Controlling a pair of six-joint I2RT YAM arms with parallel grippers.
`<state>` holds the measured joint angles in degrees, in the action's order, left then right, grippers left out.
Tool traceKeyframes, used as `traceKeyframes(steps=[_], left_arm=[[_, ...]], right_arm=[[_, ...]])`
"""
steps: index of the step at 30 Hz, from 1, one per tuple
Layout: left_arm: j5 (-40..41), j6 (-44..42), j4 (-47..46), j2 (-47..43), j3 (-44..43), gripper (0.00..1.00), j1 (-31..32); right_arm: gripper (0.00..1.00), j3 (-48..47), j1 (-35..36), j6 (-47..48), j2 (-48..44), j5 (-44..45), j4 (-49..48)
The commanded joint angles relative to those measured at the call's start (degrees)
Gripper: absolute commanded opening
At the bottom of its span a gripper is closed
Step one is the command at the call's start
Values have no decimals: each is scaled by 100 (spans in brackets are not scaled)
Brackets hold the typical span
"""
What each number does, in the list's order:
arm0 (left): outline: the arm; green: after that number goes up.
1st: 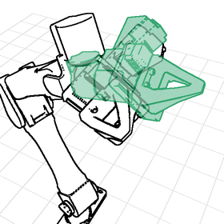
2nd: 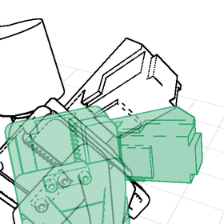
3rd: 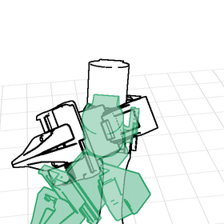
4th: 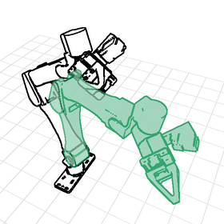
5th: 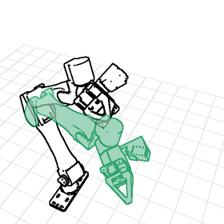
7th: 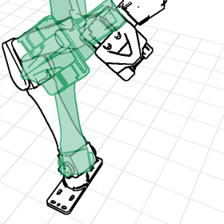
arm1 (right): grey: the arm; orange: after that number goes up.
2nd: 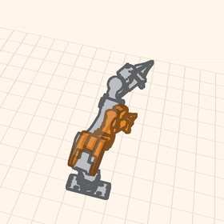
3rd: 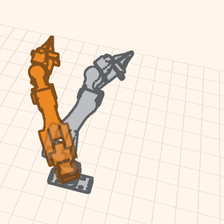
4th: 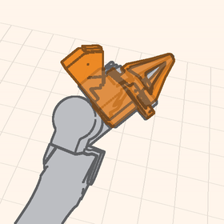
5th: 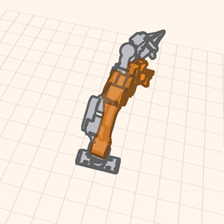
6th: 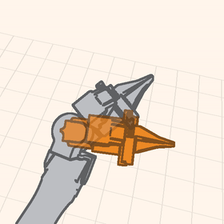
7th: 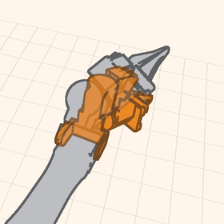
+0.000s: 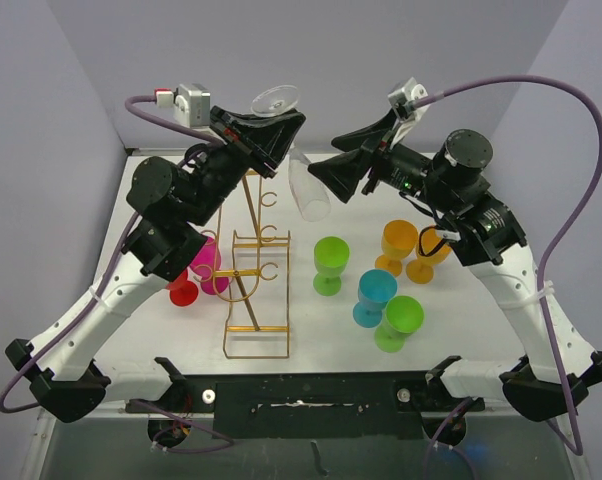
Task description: Place the wine glass upside down on the wine glass rack
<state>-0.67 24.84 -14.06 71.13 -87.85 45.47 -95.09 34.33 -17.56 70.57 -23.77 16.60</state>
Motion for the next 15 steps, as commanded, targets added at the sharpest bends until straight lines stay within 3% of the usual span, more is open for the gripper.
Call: traceKeyframes(steps=[1, 15], left_arm=[[-586, -49, -160, 52, -261, 0, -3], [-842, 102, -267, 188, -101, 0, -3]], right_arm=[[74, -274, 27, -101, 110, -521, -15], [65, -184, 91, -493, 458, -203, -481]])
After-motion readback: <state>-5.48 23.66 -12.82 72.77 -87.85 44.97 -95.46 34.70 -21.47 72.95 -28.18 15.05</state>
